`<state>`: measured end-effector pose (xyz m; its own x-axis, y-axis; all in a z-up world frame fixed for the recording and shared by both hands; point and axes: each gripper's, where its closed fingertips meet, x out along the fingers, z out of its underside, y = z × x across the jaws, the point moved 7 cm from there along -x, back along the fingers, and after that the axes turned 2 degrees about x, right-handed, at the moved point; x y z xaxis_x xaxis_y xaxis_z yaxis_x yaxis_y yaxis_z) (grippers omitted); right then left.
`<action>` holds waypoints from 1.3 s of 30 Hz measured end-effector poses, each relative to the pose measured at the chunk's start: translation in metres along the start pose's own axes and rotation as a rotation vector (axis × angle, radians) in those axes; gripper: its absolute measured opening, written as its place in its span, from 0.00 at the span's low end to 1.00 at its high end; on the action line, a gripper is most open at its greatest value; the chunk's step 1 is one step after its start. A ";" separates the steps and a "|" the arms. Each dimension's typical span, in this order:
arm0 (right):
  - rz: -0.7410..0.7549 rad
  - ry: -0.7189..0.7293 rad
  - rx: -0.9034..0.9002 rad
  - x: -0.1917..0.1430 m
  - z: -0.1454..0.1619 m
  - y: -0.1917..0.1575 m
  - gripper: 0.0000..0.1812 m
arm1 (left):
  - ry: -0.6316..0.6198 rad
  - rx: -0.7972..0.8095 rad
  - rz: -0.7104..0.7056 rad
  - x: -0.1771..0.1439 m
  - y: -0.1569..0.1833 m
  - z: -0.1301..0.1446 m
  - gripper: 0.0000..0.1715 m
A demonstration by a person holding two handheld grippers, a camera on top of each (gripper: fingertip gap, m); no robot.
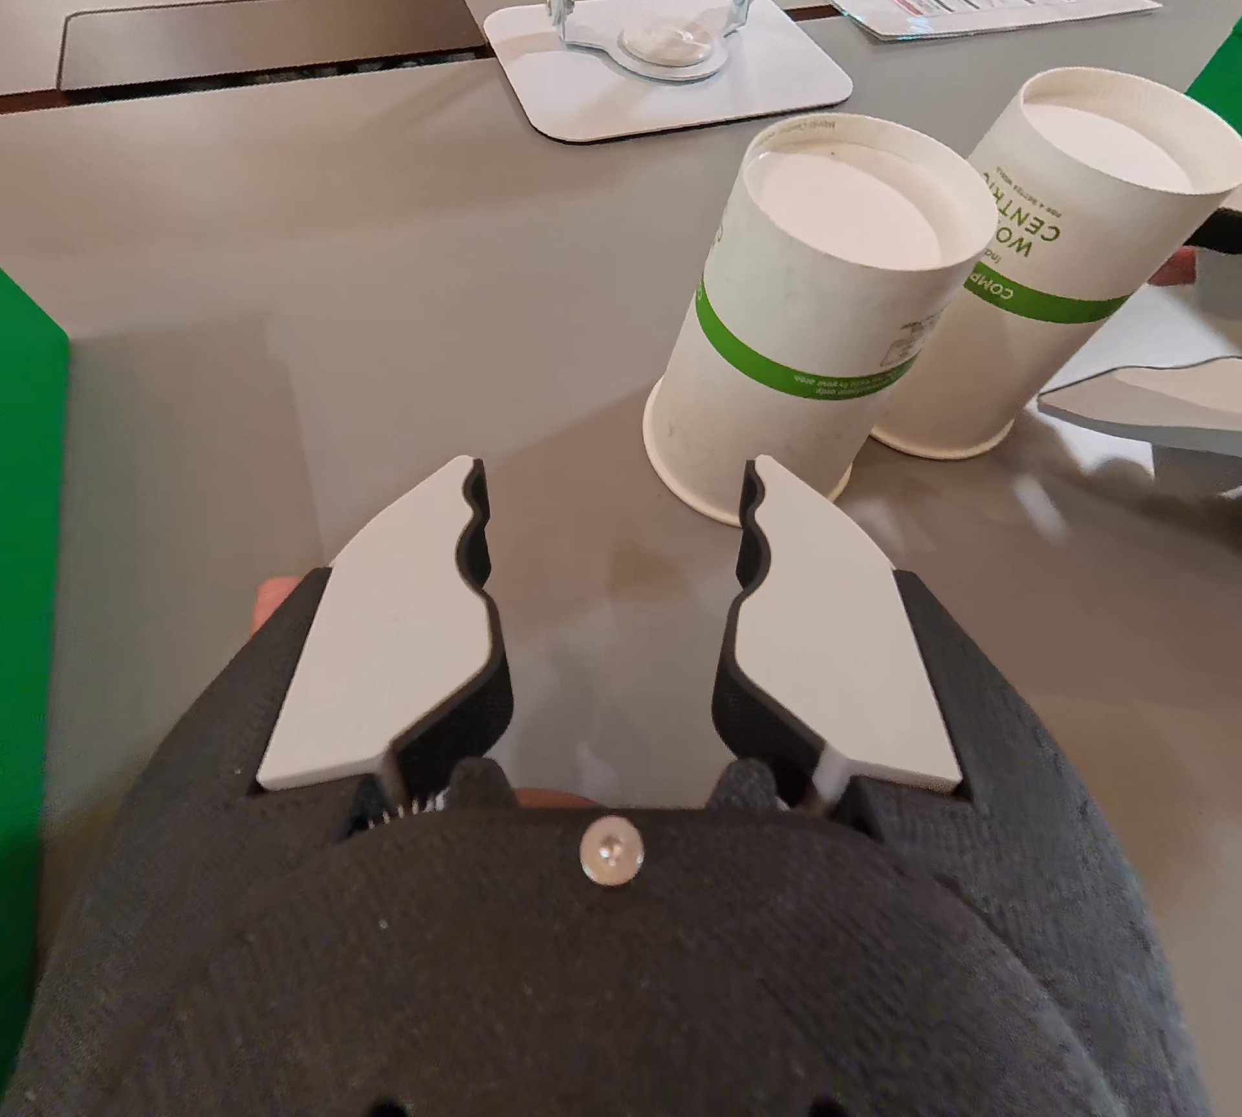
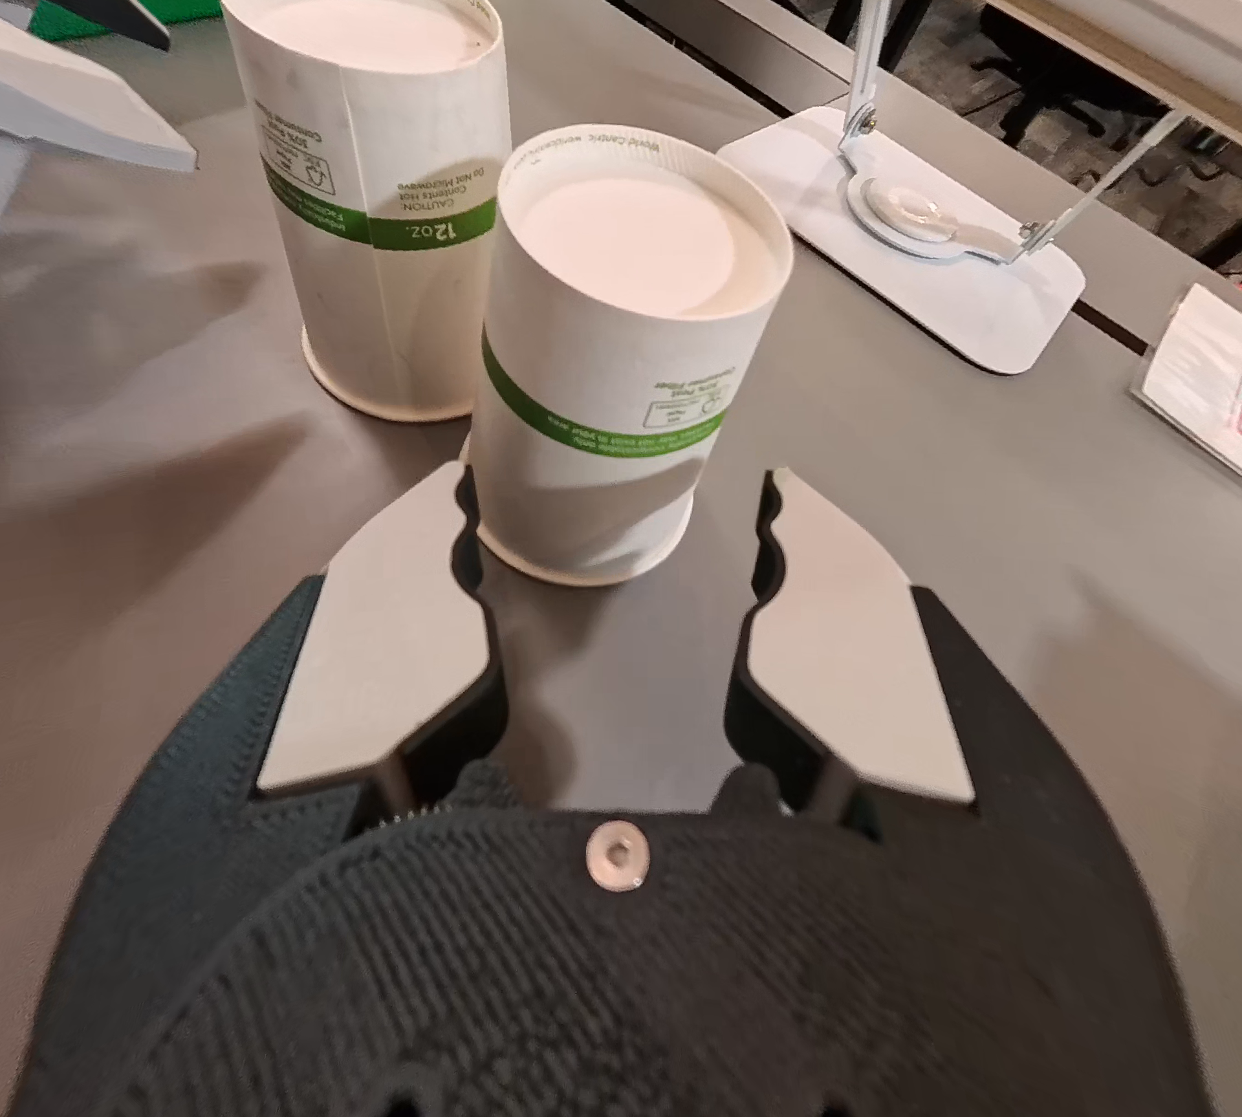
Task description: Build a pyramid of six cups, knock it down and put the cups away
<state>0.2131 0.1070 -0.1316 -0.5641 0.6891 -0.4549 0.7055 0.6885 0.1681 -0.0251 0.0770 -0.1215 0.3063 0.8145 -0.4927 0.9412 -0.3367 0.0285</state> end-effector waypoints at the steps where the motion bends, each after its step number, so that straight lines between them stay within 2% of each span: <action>1: 0.008 0.001 0.002 -0.002 0.001 0.001 0.45 | 0.005 -0.004 -0.003 0.001 0.000 -0.001 0.43; 19: 0.096 -0.005 0.064 -0.031 0.017 0.023 0.44 | -0.006 0.000 0.047 0.025 0.009 -0.017 0.43; 39: 0.025 0.015 0.007 -0.013 0.009 0.004 0.44 | -0.017 -0.010 0.042 0.017 0.006 -0.009 0.43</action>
<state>0.2275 0.0989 -0.1324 -0.5524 0.7094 -0.4377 0.7224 0.6694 0.1732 -0.0131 0.0927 -0.1219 0.3428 0.7916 -0.5058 0.9291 -0.3652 0.0581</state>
